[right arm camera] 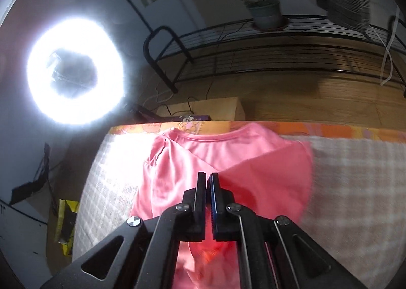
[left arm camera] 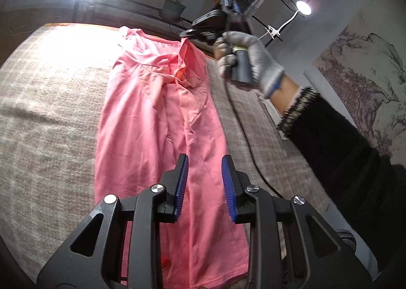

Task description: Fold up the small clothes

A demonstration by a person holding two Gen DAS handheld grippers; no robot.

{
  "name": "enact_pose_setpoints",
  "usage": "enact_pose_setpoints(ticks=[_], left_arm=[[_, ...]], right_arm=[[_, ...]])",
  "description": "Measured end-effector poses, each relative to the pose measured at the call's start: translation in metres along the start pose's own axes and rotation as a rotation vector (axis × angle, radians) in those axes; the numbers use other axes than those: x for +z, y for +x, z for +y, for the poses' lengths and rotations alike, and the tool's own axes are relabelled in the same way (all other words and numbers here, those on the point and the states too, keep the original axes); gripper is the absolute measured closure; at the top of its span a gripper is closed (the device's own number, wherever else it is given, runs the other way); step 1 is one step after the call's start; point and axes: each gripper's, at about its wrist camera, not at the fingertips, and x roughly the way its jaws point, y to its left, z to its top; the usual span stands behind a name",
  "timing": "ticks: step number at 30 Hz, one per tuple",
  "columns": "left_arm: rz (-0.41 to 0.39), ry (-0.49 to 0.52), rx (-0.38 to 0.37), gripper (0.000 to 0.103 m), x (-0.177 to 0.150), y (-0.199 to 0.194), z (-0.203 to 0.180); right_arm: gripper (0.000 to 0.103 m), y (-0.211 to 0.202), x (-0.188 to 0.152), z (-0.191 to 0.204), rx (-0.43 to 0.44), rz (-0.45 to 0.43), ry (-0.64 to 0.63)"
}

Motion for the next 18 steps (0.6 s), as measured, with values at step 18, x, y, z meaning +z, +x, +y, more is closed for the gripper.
enact_pose_setpoints(ticks=[18], left_arm=[[0.0,-0.055,0.039,0.077,-0.005,-0.01,0.015]], right_arm=[[0.069,-0.006,-0.007,0.001,0.128,-0.061,0.047]])
